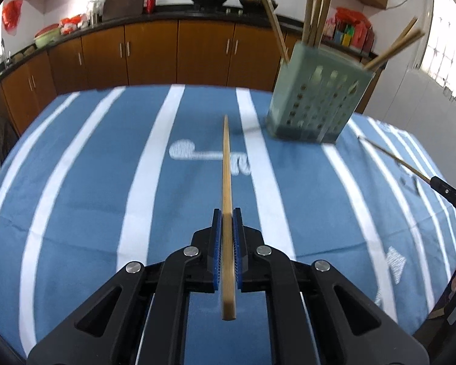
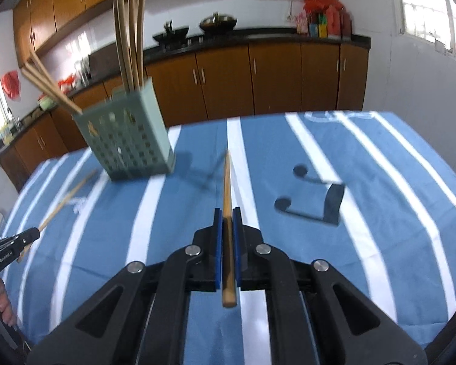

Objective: Organize utensils
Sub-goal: 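Lift both held chopsticks upright and carry them toward the green holder, then lower both chopsticks tip-first into the green holder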

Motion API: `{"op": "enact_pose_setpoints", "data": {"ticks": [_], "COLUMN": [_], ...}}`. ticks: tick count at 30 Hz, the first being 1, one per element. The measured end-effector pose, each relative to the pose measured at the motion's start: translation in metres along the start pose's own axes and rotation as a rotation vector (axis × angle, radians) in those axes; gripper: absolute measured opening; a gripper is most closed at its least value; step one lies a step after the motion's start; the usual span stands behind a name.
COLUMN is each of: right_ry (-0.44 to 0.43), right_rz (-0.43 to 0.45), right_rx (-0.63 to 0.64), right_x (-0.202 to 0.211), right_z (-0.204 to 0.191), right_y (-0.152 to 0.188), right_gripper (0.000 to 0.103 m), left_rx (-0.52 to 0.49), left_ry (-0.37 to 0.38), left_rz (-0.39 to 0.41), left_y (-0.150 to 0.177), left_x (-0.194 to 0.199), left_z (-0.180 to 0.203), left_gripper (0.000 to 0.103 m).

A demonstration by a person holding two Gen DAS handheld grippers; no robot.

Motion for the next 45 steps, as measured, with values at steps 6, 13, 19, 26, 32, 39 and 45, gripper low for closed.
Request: {"op": "enact_pose_setpoints", "data": {"ticks": [6,13,19,26,32,39,45], "right_ry": [-0.009,-0.036,-0.054,-0.061,-0.077,-0.198,-0.261], "right_rz": [0.09,0.178,0.207,0.227,0.252,0.351,0.502], "right_rx": [-0.006,0.002,0.014,0.011,0.025,0.053,0.076], "right_x": [0.026,0.05,0.061,0.066,0.074,0.118,0.158], "right_z": [0.001,-0.008,-0.013,-0.013,-0.02,-0.049,-0.079], "right_y": [-0.024,-0.049,-0.059,-0.065,-0.078,-0.128,-0.167], "right_gripper": [0.008,0.008,0.008,0.008,0.008,0.008,0.008], "left_rx": [0.02,0.029,0.024,0.025,0.006,-0.035,-0.03], "left_ry": [0.017,0.03,0.032,0.044,0.054,0.125,0.189], "left_rz": [0.099,0.204,0.258,0.282,0.306,0.386,0.481], "left_y": [-0.028,-0.056,-0.069,-0.074,-0.081,-0.111,-0.15], "left_x": [0.03,0.06,0.075,0.082,0.089,0.117,0.145], "left_z": [0.0,0.0,0.001,0.004,0.011,0.037,0.061], "left_gripper": [0.007,0.007,0.007,0.007,0.007,0.007,0.007]}}
Point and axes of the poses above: each gripper's, at about its wrist camera, not at the fingertips, and x roughly against the way its jaws point, z to its right, y to its underside, the point moved 8 cm from there along -x, roughly the way its jaws point, and after that the axes turned 6 degrees about -y, right-handed, at the moved point
